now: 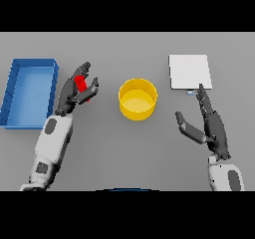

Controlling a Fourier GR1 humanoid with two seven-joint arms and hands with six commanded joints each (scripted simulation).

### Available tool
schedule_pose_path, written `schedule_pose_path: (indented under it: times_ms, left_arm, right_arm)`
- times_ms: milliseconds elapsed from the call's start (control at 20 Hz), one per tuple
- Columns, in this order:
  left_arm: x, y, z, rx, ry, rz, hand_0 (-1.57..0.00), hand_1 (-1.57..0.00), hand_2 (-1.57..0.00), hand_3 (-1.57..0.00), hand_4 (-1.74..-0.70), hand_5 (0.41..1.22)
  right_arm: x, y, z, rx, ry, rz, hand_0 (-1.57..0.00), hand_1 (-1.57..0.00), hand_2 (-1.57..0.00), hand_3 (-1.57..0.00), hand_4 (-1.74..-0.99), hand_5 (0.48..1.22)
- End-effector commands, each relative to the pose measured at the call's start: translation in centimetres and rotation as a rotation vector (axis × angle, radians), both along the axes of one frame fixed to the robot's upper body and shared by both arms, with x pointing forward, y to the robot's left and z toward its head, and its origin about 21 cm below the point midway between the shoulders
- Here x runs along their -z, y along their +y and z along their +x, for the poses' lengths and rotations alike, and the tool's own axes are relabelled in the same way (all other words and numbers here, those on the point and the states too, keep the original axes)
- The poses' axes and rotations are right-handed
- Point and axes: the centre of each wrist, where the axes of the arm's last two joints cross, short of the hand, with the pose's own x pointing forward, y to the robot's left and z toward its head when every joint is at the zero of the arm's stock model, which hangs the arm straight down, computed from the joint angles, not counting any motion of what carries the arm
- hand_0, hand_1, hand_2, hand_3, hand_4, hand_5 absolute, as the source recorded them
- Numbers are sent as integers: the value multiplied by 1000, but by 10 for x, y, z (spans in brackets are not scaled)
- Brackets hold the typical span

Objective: Pick up the red beaker and tilt it to pour out 1 green nut into yellow bowl. Pick up the yellow bowl and place it on the metallic measuring scale.

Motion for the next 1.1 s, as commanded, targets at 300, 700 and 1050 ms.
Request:
schedule_pose_path:
  times_ms: [300,700,1050]
  left_arm:
    - [-3,-13,4,-23,-45,100,-1237,-1248,-1273,-1154,-1636,1130]
    - [-21,-5,8,-1,-96,-59,-1515,-1517,-1521,-1501,-1676,1144]
    - [-53,-5,15,67,-135,25,-1556,-1557,-1558,-1553,-1724,1132]
  right_arm:
    - [0,2,4,2,1,-7,1,1,1,1,-1242,650]
    - [-1,6,4,-2,-1,-1,1,1,1,1,-1238,643]
    - [-1,0,7,0,-25,-36,1,1,1,1,-1219,656]
